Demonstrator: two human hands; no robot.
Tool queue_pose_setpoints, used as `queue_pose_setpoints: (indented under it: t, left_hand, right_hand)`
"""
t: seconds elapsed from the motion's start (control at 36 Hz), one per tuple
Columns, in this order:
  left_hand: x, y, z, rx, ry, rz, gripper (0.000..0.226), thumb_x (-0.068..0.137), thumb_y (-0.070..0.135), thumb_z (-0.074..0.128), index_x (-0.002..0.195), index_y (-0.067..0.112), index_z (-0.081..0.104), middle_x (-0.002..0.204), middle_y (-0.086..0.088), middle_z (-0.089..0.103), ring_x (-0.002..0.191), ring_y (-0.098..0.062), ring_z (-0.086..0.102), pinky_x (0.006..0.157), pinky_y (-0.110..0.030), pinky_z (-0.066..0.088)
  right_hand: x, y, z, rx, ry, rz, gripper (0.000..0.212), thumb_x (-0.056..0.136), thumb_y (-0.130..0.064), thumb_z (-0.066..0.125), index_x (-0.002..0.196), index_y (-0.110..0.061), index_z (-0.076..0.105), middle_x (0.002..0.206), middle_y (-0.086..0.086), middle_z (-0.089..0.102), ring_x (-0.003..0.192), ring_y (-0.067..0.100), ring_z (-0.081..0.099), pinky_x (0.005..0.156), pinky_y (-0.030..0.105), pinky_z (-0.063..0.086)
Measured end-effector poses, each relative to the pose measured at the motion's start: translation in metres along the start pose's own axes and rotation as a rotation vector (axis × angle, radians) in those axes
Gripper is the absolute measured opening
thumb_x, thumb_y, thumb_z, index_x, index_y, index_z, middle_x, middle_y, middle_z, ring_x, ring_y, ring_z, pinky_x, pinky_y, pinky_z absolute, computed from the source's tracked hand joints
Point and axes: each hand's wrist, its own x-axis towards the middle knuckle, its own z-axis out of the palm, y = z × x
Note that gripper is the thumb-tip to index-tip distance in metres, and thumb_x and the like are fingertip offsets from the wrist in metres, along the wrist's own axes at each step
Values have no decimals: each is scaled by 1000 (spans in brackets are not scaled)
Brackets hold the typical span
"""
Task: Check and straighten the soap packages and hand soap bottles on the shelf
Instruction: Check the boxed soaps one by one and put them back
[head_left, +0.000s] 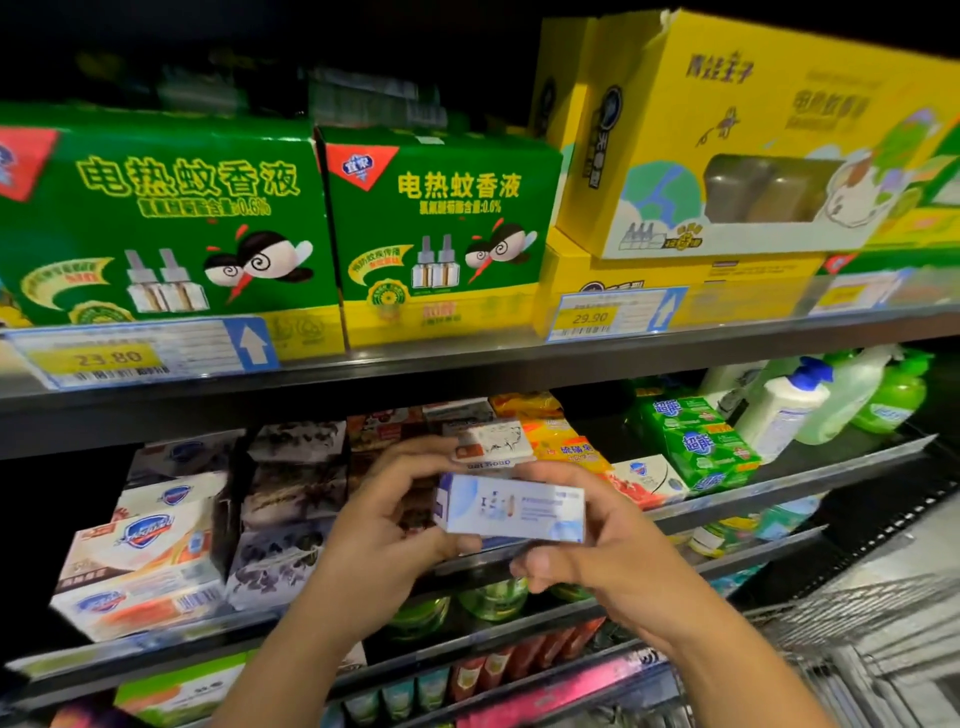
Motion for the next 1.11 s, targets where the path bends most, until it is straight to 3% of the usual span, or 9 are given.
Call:
queue_pose_setpoints:
  t: [0.11, 0.19, 0.28, 0.39, 0.47, 0.56, 0.78, 0.92, 1.11]
  left_hand:
    - [-5, 18, 2, -185, 47, -29, 55, 49, 59, 90, 94, 35, 67, 107, 1, 71, 96, -18, 70, 76, -41, 61]
    - [-5, 33, 4, -112, 24, -23, 50, 49, 47, 91, 89, 35, 65, 86, 0, 72, 76, -16, 69, 64, -34, 60]
    - [-4, 44, 8, -34, -42, -15, 44, 54, 32, 92, 89, 32, 64, 81, 2, 72, 68, -10, 66, 59, -22, 52]
    - [-6, 41, 11, 24, -77, -32, 45, 54, 40, 90, 91, 36, 65, 85, 5, 72, 71, -10, 67, 62, -23, 53]
    - [-8, 32, 3, 10, -3, -82, 46, 49, 52, 86, 89, 42, 65, 89, 10, 72, 77, -8, 67, 66, -28, 55]
    - [-10, 23, -4, 43, 7, -131, 52, 45, 59, 88, 90, 45, 65, 95, 14, 72, 87, -8, 68, 76, -33, 57]
    - [-17, 4, 12, 102, -93, -222, 53, 58, 29, 95, 95, 49, 63, 96, 14, 72, 87, -11, 69, 77, -40, 59]
    - [-18, -7, 14, 161, -47, -187, 56, 62, 15, 93, 97, 48, 63, 98, 20, 70, 89, -7, 67, 72, -25, 56]
    - [-13, 15, -3, -53, -21, -195, 59, 54, 23, 96, 103, 36, 67, 99, 3, 73, 91, -15, 70, 72, -30, 58]
  right_hand:
    - [2, -1, 5, -342, 166, -123, 43, 66, -20, 89, 103, -34, 72, 106, -2, 69, 78, 32, 63, 61, 34, 54]
    - [2, 4, 11, -500, 162, -142, 40, 61, -32, 90, 97, -34, 72, 102, -5, 65, 88, 19, 63, 74, 33, 52]
    - [2, 15, 24, -408, 57, -43, 39, 65, -36, 91, 101, -33, 74, 114, 4, 67, 107, 31, 63, 93, 42, 54]
    - [-4, 23, 26, -295, 63, -29, 36, 70, -16, 88, 103, -23, 75, 114, 15, 68, 101, 34, 68, 82, 45, 59]
    - [-10, 12, 11, -431, 131, -75, 41, 60, -33, 90, 96, -36, 71, 99, 3, 70, 90, 25, 67, 76, 35, 55]
    - [-14, 3, -6, -335, 149, -166, 47, 56, -41, 92, 98, -32, 73, 99, 11, 72, 92, 41, 63, 81, 49, 55]
    - [-17, -20, 4, -407, 163, -370, 44, 63, -44, 90, 99, -28, 70, 99, -1, 69, 90, 22, 66, 73, 31, 53]
    - [-17, -15, 9, -685, 98, -419, 48, 64, -30, 91, 106, -38, 69, 107, -12, 66, 104, 14, 63, 85, 20, 49]
    - [-17, -14, -2, -270, 185, -237, 51, 64, -34, 88, 109, -16, 70, 92, 7, 67, 80, 20, 58, 73, 29, 50]
